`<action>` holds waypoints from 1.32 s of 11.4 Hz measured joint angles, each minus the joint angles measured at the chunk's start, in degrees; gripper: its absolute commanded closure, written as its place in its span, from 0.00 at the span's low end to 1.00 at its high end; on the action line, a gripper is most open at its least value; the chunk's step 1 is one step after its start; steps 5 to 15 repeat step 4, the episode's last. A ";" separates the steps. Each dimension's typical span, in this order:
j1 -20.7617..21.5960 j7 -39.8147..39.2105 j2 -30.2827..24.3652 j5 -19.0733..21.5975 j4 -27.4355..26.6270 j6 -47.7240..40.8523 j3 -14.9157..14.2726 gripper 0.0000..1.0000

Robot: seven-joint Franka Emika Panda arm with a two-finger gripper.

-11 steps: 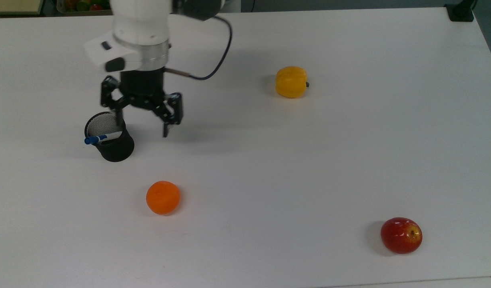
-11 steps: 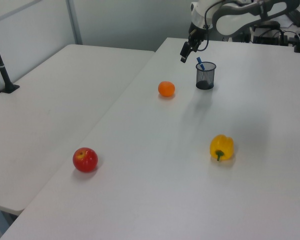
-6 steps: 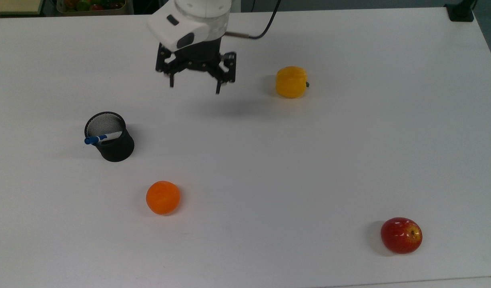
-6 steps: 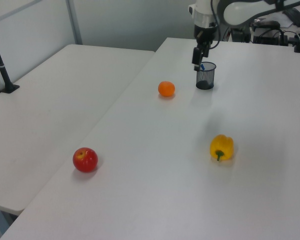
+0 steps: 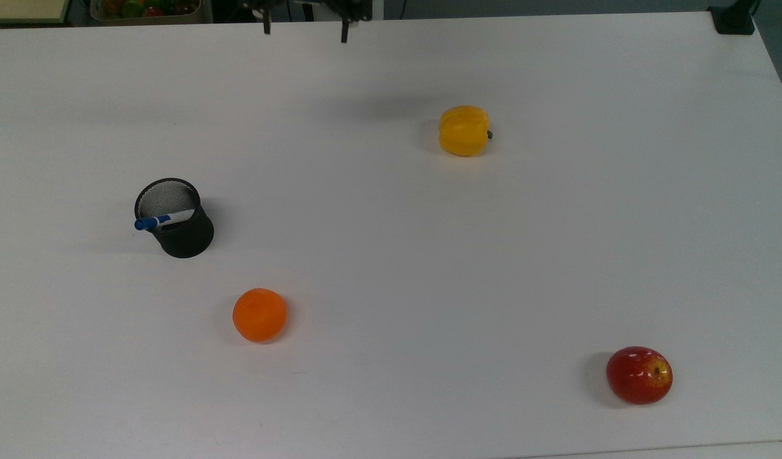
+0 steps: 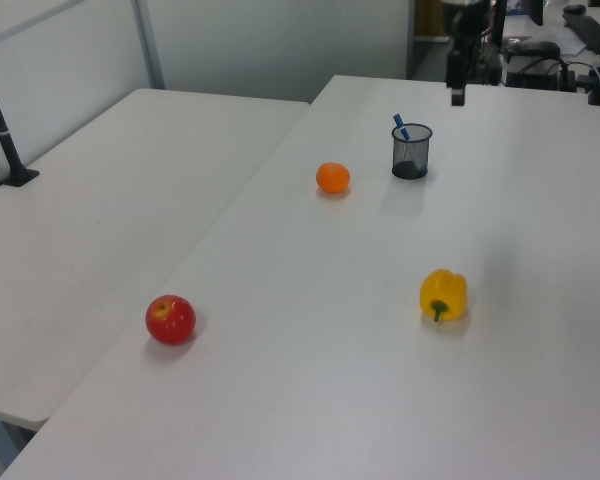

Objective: Place marker

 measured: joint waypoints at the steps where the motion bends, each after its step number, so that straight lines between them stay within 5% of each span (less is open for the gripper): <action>1: -0.81 -0.24 -1.60 0.35 -1.10 0.00 0.00 0.00; 15: -1.29 -0.27 -2.53 0.81 -1.97 0.00 0.00 0.00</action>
